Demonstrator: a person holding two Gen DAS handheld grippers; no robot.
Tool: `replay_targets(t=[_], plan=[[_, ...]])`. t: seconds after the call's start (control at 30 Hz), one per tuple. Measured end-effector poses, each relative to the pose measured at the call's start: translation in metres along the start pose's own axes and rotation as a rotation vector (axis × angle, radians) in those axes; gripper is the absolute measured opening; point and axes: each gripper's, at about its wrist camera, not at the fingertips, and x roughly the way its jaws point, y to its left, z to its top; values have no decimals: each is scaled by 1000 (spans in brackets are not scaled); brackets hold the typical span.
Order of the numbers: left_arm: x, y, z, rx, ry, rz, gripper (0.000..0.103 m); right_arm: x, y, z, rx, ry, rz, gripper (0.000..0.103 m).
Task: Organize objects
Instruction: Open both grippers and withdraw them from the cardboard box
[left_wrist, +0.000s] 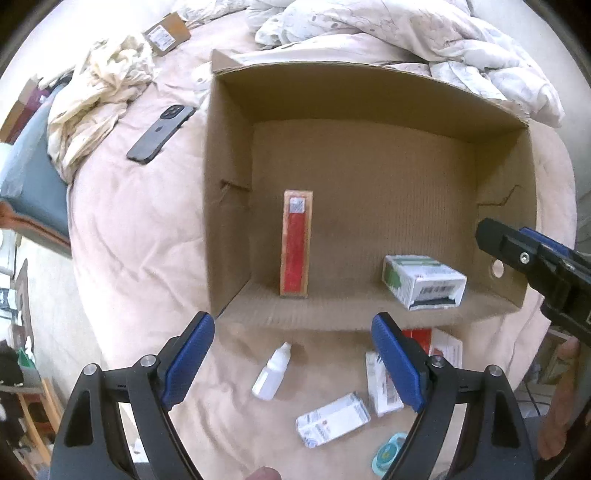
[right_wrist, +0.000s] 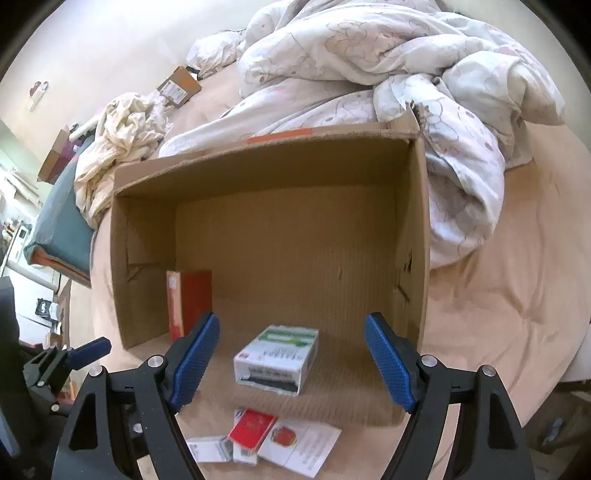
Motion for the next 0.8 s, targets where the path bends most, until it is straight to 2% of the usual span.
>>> replay_targets(t=[0.33,0.5,0.63,0.8], plan=[[-9,29,-38,-40,3,-7,86,-36,-9,-38,-1,-30,36,86],[-2,57,-50,-118,5,-5,86,-38,-30,-60,32,6,56,86],[18,72,-60,-163,27,7,86,-26,-41,-69,13,63,31,86],[50,82,-68,-193,108,-8,86,-2,-45,-79,46,166,94,86]])
